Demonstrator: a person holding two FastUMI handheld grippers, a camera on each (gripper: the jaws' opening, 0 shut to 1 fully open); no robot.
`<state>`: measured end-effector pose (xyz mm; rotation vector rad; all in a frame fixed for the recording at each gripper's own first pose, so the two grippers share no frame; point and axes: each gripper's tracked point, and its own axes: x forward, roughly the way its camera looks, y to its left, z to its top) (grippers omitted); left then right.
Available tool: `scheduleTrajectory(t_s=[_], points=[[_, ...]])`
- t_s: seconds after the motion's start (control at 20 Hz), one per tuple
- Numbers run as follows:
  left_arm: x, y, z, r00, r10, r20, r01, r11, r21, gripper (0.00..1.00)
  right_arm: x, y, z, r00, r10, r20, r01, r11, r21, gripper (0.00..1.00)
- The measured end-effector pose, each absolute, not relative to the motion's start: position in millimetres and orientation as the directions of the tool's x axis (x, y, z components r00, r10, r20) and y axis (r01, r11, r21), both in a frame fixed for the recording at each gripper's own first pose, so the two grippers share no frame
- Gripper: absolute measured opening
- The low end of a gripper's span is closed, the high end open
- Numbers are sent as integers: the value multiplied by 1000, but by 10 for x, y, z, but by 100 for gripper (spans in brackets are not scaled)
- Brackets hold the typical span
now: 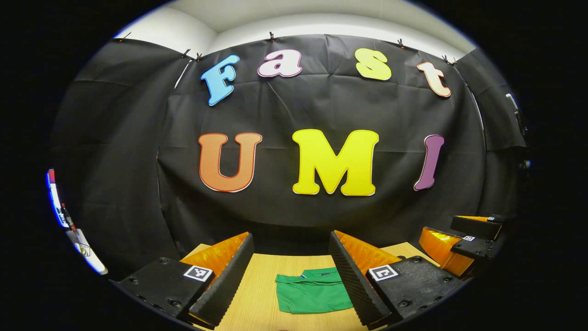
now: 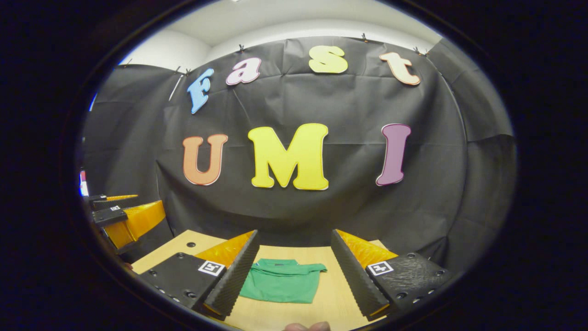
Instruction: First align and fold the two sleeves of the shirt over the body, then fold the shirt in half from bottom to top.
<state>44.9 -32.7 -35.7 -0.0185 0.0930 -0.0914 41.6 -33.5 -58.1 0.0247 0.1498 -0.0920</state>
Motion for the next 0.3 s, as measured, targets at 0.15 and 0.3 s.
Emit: scheduleTrajectory(t_s=[0.15,0.3], points=[[475,-317,-323,993,-93,-78,91,996,-23,100,460,-348,-560,985,-91,-147,94,995,15,97],[496,-324,-317,992,-94,-81,92,995,-22,100,484,-344,-537,986,-87,-144,91,996,25,94]])
